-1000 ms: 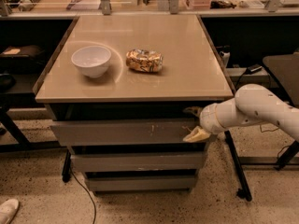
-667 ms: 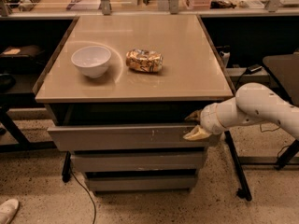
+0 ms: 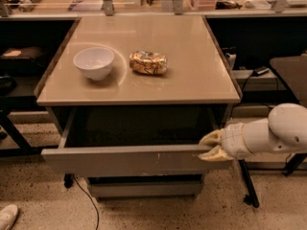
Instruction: Open top drawer
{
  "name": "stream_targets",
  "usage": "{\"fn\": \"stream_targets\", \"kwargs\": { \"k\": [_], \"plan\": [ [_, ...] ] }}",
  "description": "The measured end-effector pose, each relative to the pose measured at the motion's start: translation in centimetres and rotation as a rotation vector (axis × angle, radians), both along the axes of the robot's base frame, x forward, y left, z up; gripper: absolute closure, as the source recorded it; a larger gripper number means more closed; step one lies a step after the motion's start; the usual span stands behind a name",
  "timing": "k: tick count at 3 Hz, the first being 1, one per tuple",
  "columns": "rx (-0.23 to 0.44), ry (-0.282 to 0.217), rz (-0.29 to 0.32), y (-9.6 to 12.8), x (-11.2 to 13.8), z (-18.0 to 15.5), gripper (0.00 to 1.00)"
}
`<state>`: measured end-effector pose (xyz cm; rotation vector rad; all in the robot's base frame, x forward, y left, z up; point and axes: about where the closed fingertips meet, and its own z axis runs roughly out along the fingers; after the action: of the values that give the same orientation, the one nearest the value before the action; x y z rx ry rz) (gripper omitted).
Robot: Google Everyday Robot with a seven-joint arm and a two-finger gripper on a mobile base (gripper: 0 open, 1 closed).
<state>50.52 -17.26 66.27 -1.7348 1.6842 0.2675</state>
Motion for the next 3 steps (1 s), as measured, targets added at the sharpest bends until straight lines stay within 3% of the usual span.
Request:
{"fn": "stream_targets", "kwargs": {
  "k": [3],
  "plan": [
    [0.0, 0.0, 0.0, -0.07, -0.35, 0.42, 0.36]
  ]
}}
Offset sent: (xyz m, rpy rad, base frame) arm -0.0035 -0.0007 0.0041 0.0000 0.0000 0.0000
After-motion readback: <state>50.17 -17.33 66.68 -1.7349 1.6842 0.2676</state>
